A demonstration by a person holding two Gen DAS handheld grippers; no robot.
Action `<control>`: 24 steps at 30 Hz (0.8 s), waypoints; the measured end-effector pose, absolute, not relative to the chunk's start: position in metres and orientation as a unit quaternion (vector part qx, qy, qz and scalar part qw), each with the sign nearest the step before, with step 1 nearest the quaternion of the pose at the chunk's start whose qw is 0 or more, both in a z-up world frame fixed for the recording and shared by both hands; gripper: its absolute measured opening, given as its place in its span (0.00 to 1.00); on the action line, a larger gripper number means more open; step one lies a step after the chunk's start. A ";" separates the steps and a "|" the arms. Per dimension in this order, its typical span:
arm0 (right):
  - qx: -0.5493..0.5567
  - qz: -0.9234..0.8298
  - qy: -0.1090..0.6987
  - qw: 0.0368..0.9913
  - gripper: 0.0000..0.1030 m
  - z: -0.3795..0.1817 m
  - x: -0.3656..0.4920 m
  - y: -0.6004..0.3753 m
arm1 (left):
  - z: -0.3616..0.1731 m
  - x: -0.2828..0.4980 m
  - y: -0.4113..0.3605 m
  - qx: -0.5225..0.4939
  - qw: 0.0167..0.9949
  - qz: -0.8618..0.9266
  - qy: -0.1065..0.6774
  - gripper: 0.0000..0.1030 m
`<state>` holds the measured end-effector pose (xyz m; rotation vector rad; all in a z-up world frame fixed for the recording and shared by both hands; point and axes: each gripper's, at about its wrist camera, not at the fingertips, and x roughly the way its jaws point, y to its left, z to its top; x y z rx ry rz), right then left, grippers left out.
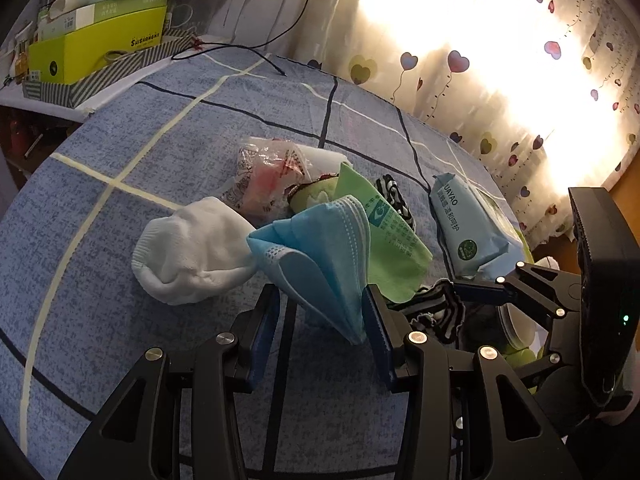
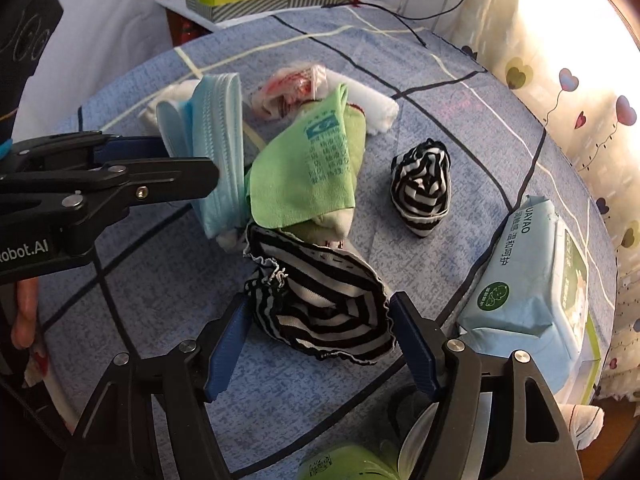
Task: Organize soft objects
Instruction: 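Grasp the blue face mask with the left tool while the right tool grasps the striped sock, then carry the mask in the left tool while the right tool carries the striped sock to the tray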
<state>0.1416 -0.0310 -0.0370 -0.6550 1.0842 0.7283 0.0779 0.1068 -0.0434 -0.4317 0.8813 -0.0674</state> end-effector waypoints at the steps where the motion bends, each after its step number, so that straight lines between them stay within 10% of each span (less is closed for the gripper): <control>1: -0.300 0.331 0.495 0.745 0.68 -0.038 0.142 -0.031 | -0.045 0.080 0.106 -0.207 0.880 -0.031 0.426 0.43; 5: -0.298 0.333 0.489 0.750 0.19 -0.037 0.141 -0.031 | -0.053 0.089 0.101 -0.212 0.873 -0.032 0.438 0.43; 7: -0.294 0.333 0.482 0.756 0.14 -0.033 0.139 -0.033 | -0.055 0.092 0.099 -0.211 0.872 -0.030 0.441 0.43; 24: -0.189 0.332 0.425 0.821 0.11 0.019 0.116 -0.079 | -0.027 0.065 0.110 -0.217 0.893 -0.015 0.394 0.26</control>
